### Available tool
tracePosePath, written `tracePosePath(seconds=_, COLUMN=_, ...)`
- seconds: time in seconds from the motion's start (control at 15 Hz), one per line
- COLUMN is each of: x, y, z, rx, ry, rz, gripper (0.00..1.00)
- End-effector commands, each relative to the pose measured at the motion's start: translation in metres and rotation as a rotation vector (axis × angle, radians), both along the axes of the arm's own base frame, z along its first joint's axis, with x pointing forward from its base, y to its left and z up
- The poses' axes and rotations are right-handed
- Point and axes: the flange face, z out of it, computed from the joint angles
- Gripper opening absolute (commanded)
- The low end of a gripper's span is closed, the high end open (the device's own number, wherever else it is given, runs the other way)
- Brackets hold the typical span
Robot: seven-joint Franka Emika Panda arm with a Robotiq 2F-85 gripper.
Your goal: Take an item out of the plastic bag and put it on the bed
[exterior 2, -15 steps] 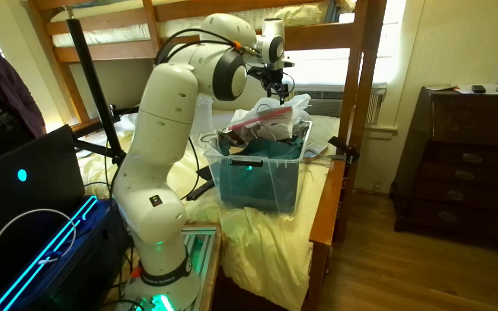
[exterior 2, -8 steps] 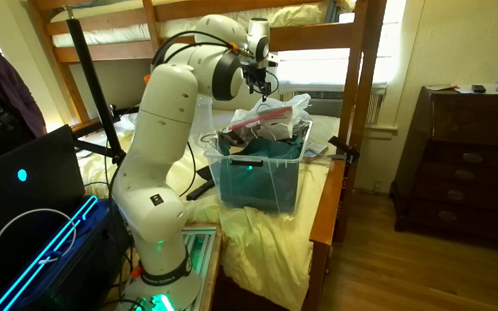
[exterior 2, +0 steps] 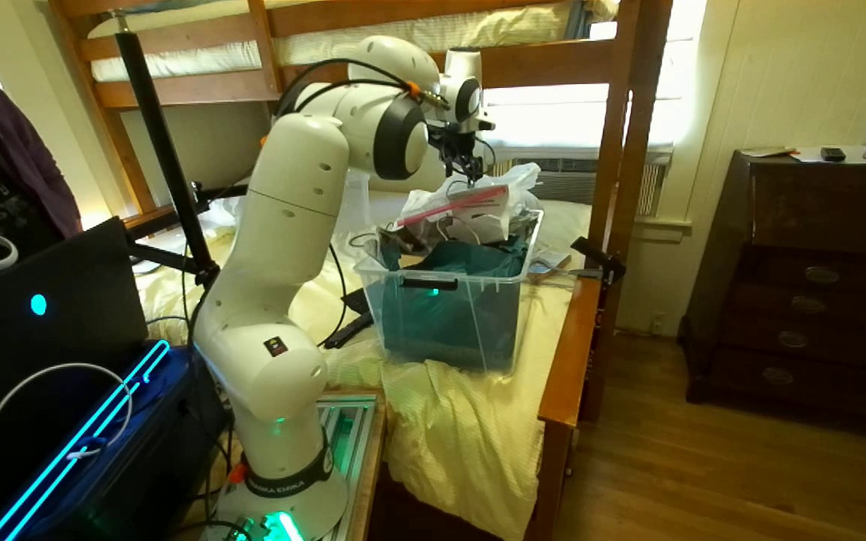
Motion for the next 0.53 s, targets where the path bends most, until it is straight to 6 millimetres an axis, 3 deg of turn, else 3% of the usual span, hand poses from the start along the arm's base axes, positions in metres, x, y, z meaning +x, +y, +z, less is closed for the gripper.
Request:
tracePosePath(seconds=0.0, x=0.010, y=0.010, z=-0.017, rx=-0.006, ry=0.000, rz=-0.017, gripper=1.00)
tracePosePath(seconds=0.47, x=0.018, y=0.039, z=-0.030, rx=0.039, ry=-0.068, rz=0.085, gripper=1.00)
